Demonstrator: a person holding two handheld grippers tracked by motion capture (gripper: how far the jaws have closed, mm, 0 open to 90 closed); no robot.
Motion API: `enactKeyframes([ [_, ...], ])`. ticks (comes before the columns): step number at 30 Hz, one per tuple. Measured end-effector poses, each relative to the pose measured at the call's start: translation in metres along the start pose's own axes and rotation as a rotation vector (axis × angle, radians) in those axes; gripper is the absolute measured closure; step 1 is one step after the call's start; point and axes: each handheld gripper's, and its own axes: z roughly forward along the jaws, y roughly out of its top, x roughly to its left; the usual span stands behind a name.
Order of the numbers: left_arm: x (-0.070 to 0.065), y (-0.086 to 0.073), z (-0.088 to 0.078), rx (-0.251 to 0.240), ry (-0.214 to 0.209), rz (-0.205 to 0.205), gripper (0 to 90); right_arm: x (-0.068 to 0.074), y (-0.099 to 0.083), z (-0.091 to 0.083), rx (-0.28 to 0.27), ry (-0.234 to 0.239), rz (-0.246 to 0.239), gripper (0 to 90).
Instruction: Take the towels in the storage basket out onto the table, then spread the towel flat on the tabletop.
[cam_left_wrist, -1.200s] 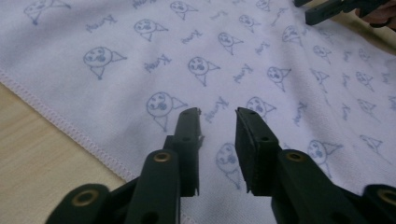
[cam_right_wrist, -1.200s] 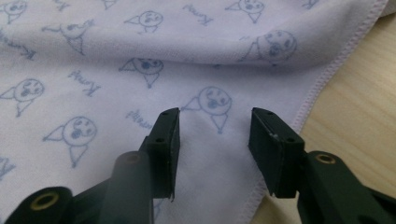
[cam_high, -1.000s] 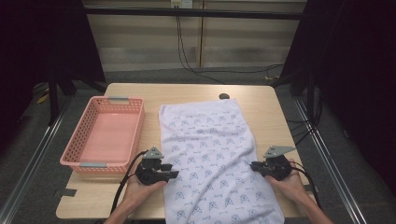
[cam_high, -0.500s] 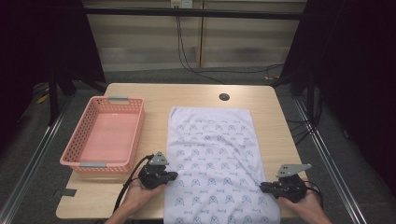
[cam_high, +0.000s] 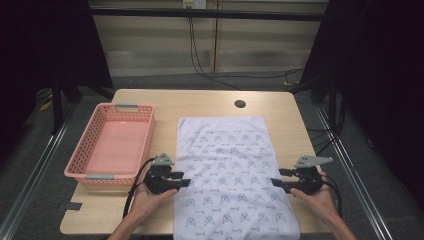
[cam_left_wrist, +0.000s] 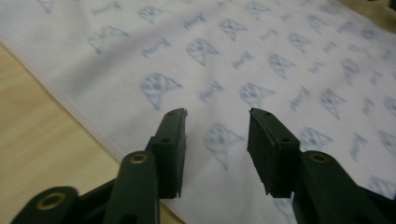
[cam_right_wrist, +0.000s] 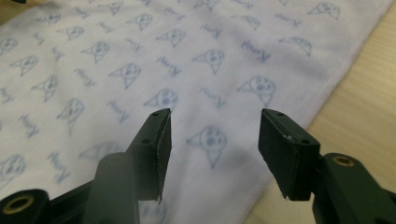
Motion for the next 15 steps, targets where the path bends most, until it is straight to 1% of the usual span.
enactKeyframes([
  [1,0.004,0.004,0.004,-0.004,0.001,-0.004,53.3,-0.003,0.003,0.004,0.000,0.002,0.000,44.5],
  [2,0.006,0.006,0.007,-0.013,0.014,0.001,52.9,-0.007,0.008,0.010,-0.002,-0.008,0.003,44.4],
  [3,0.010,0.008,0.012,-0.003,0.017,-0.011,52.8,-0.010,0.012,0.015,-0.007,-0.015,0.009,44.5],
  [4,0.012,0.009,0.015,0.001,0.011,-0.028,51.0,-0.015,0.016,0.021,-0.006,-0.010,0.016,44.6],
  [5,0.014,0.010,0.017,0.009,0.011,-0.034,50.0,-0.017,0.018,0.024,-0.002,-0.012,0.020,44.7],
  [6,0.018,0.012,0.021,0.021,0.029,-0.026,50.0,-0.023,0.022,0.033,0.006,-0.024,0.017,44.9],
  [7,0.018,0.012,0.021,0.021,0.029,-0.026,49.8,-0.023,0.022,0.033,0.006,-0.024,0.017,44.9],
  [8,0.022,0.014,0.024,0.014,0.028,-0.027,49.8,-0.028,0.025,0.043,0.013,-0.024,0.024,45.4],
  [9,0.022,0.014,0.024,0.014,0.028,-0.027,50.3,-0.028,0.025,0.043,0.013,-0.024,0.024,45.4],
  [10,0.024,0.014,0.025,0.023,0.063,-0.015,50.5,-0.032,0.027,0.053,0.041,-0.046,0.010,45.6],
  [11,0.026,0.014,0.025,0.033,0.073,-0.011,50.5,-0.032,0.027,0.053,0.041,-0.046,0.010,45.6],
  [12,0.029,0.013,0.026,0.032,0.063,-0.024,51.6,-0.032,0.027,0.056,0.047,-0.043,0.014,45.6],
  [13,0.031,0.012,0.027,0.021,0.063,-0.028,53.0,-0.032,0.027,0.060,0.056,-0.044,0.005,45.6],
  [14,0.031,0.012,0.026,0.023,0.066,-0.020,54.9,-0.030,0.027,0.063,0.062,-0.059,-0.019,45.5],
  [15,0.031,0.012,0.027,0.023,0.067,-0.020,55.4,-0.028,0.027,0.064,0.065,-0.067,-0.024,45.6],
])
